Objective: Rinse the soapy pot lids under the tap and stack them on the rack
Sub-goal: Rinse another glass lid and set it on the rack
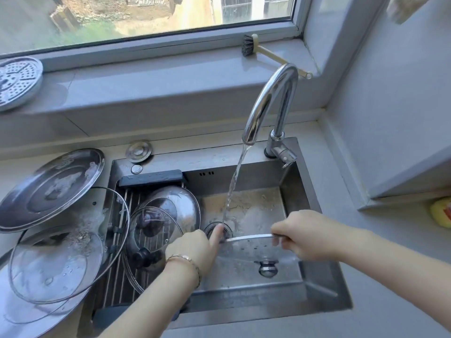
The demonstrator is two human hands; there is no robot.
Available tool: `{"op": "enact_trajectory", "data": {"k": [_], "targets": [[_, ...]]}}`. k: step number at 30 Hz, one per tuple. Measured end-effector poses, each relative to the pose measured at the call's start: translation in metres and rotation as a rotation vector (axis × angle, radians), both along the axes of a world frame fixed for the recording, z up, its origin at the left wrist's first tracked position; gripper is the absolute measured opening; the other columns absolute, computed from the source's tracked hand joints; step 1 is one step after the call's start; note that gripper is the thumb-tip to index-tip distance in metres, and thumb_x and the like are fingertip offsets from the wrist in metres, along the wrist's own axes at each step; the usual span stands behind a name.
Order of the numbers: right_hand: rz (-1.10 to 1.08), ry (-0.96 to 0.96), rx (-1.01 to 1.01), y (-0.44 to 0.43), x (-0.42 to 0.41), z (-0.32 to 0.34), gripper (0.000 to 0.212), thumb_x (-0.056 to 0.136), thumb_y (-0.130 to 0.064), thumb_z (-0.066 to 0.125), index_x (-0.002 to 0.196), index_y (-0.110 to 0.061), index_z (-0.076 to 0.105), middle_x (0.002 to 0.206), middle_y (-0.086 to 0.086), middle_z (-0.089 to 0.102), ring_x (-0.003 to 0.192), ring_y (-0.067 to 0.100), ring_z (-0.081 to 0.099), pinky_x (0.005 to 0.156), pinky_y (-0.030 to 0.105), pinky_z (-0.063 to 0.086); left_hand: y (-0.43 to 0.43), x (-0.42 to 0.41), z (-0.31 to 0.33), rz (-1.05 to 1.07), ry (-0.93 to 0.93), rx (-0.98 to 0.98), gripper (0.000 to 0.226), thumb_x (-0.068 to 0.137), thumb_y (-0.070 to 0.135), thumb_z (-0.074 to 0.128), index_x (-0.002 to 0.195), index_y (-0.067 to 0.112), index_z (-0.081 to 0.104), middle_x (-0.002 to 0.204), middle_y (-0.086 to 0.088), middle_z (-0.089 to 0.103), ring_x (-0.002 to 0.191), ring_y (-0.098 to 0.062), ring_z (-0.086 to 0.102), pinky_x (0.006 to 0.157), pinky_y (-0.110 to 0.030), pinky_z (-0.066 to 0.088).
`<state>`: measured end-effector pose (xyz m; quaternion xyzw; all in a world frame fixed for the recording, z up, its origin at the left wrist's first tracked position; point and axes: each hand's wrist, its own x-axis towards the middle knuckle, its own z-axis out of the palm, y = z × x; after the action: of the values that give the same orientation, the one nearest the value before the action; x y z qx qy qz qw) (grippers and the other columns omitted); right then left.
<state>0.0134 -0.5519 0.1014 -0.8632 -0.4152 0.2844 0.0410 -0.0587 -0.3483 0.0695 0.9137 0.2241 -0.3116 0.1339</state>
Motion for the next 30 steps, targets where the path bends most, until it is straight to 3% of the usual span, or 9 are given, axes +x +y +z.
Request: {"op": "enact_trajectory", "data": {"k": [2,5,8,10,13,16,20,24,30], "targets": [[0.065,0.024,-0.015,0.004,0.003,0.006,0.03,0.087,-0.011,0.046,0.107,-0.027,0.062,0.102,-0.008,0.069,0.098,0.014,0.06,0.069,0.023,0.033,-0.006,-0.005,0.004,-0.203,-0.207,0.089,0.074,0.08,0.074,0.007,0.095,0.022,0.057,0.098,0.002,0.063,0.098,-0.02,0.06,0.075,-0.028,0.039],[0.072,0.046,0.004,0.014,0.011,0.017,0.03,0.085,-0.012,0.051,0.104,-0.03,0.065,0.097,-0.009,0.071,0.095,0.013,0.061,0.075,0.024,0.04,-0.013,-0.008,-0.003,-0.22,-0.292,-0.547,0.075,0.066,0.076,0.021,0.112,0.031,0.059,0.109,0.014,0.061,0.106,-0.002,0.055,0.087,-0.019,0.04],[0.105,-0.014,0.108,0.025,0.018,0.028,0.026,0.082,-0.017,0.058,0.101,-0.032,0.068,0.09,-0.007,0.072,0.084,0.011,0.06,0.067,0.023,0.038,-0.027,-0.009,-0.009,-0.096,-0.301,-0.899,0.035,0.073,0.057,0.062,0.102,0.037,0.062,0.095,0.019,0.066,0.087,0.011,0.058,0.083,-0.01,0.044],[0.059,-0.055,0.182,0.028,0.026,0.03,0.025,0.081,-0.021,0.063,0.102,-0.034,0.07,0.089,-0.009,0.071,0.077,0.006,0.055,0.067,0.022,0.037,-0.033,-0.007,-0.007,0.146,-0.432,-0.999,0.01,0.082,0.037,0.062,0.084,0.029,0.068,0.072,0.014,0.071,0.074,0.003,0.066,0.073,-0.016,0.053],[-0.134,0.039,0.487,0.026,0.037,0.016,0.025,0.075,-0.02,0.072,0.098,-0.026,0.073,0.081,-0.018,0.066,0.078,0.0,0.057,0.078,0.024,0.047,-0.032,-0.001,-0.005,0.383,-0.559,-1.051,0.023,0.092,0.024,0.05,0.08,0.016,0.067,0.064,0.01,0.072,0.068,-0.007,0.071,0.064,-0.023,0.057],[-0.516,-0.027,0.763,0.038,0.027,-0.014,0.042,0.081,-0.026,0.068,0.122,-0.02,0.06,0.124,-0.006,0.055,0.119,0.007,0.046,0.106,0.026,0.033,-0.031,0.008,0.002,0.629,-0.654,-1.115,0.033,0.089,0.032,0.046,0.083,0.007,0.066,0.063,0.0,0.073,0.064,-0.014,0.071,0.061,-0.028,0.059],[-0.839,0.036,0.649,0.085,-0.019,-0.039,0.068,0.095,-0.052,0.022,0.149,-0.016,0.002,0.157,-0.003,-0.011,0.142,0.004,-0.014,0.117,0.027,-0.005,-0.034,0.016,0.008,0.82,-0.701,-1.071,0.04,0.092,0.034,0.04,0.076,0.009,0.066,0.058,-0.001,0.069,0.058,-0.013,0.067,0.053,-0.024,0.055],[-0.624,-0.129,0.727,0.108,-0.035,-0.049,0.065,0.092,-0.052,0.009,0.146,-0.016,0.003,0.153,-0.007,-0.006,0.141,0.0,-0.015,0.116,0.029,-0.01,-0.029,0.021,0.009,0.903,-0.762,-0.945,0.045,0.089,0.041,0.043,0.064,0.01,0.064,0.055,0.0,0.065,0.06,-0.015,0.06,0.051,-0.02,0.049],[-0.998,-0.008,0.517,0.111,0.025,-0.037,0.066,0.097,-0.05,0.012,0.149,-0.013,-0.004,0.158,0.006,-0.011,0.144,0.015,-0.013,0.117,0.033,-0.009,-0.034,0.013,0.017,0.946,-0.725,-1.147,0.044,0.094,0.035,0.037,0.08,0.004,0.065,0.058,-0.005,0.071,0.054,-0.017,0.069,0.052,-0.026,0.058]]}}
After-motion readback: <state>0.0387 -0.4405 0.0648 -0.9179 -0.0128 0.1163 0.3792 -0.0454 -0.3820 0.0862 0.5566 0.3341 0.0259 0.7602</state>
